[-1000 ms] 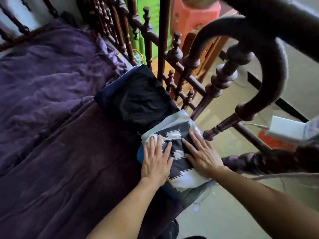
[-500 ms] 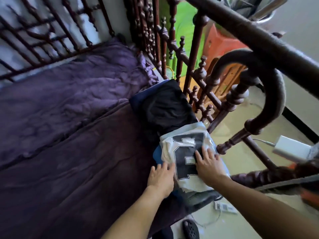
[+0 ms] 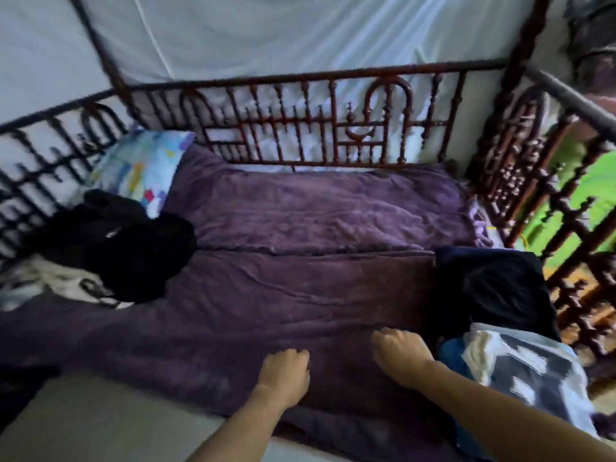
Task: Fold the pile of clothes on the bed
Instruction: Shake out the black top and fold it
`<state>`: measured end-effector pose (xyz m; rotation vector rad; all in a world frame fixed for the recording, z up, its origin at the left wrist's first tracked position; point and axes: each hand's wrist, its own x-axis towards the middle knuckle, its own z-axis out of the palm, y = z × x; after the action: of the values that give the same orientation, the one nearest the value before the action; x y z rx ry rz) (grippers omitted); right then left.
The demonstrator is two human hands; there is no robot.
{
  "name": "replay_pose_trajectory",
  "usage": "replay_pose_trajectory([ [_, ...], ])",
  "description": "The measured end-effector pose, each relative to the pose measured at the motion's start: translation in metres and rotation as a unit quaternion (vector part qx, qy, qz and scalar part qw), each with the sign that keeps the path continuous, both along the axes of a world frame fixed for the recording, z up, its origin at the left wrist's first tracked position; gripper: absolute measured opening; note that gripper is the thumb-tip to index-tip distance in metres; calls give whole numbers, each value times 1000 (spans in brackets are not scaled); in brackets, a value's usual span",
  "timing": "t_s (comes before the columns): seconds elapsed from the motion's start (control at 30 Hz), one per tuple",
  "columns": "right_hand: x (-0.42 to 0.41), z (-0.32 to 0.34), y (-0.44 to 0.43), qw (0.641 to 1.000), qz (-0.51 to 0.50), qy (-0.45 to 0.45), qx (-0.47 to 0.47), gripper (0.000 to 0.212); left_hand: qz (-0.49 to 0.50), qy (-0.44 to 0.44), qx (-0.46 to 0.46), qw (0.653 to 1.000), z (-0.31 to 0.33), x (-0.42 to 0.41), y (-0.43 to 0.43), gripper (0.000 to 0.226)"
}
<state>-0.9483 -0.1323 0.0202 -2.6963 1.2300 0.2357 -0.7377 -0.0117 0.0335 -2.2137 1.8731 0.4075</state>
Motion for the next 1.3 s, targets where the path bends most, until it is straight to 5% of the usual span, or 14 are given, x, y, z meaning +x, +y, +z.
replay_pose_trajectory([
  [0.53,432,32,93,975,205,-86,15,56,261,4,0,965,39,371,204,31],
  [1.3,751,-92,6,971,156,9,179,37,306,98,73,944,-34,694,96,30],
])
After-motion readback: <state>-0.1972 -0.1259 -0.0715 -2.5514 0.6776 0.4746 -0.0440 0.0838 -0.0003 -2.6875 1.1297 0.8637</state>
